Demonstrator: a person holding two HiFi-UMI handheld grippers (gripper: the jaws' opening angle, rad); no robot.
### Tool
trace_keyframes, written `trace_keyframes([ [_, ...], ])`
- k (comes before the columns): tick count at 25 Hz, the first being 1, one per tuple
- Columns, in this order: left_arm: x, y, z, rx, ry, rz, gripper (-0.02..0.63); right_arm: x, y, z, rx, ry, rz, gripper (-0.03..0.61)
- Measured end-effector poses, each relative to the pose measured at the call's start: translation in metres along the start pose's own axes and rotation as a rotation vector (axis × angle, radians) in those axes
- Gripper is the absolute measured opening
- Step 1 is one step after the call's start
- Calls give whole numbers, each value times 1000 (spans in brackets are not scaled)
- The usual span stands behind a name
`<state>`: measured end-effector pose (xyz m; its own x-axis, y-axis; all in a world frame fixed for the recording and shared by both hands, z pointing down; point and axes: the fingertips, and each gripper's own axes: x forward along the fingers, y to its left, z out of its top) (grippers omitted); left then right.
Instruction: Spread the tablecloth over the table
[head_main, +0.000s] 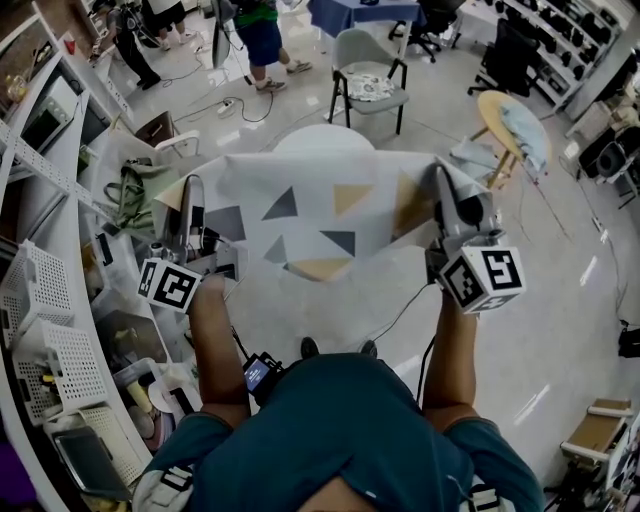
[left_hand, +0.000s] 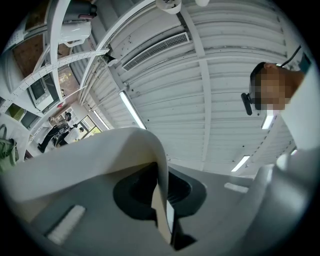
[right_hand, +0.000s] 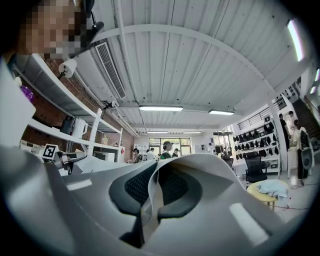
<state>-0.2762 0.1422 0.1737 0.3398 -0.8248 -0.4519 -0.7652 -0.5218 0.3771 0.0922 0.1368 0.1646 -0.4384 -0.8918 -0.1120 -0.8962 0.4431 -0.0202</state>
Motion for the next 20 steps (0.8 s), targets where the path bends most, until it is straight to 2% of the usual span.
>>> trace_keyframes([
  [11, 2, 34, 11, -33, 15, -55, 0, 15, 27, -9, -7, 11, -56, 20],
  [20, 25, 31, 2, -24, 3, -49, 0, 29, 3, -9, -7, 9, -42, 20],
])
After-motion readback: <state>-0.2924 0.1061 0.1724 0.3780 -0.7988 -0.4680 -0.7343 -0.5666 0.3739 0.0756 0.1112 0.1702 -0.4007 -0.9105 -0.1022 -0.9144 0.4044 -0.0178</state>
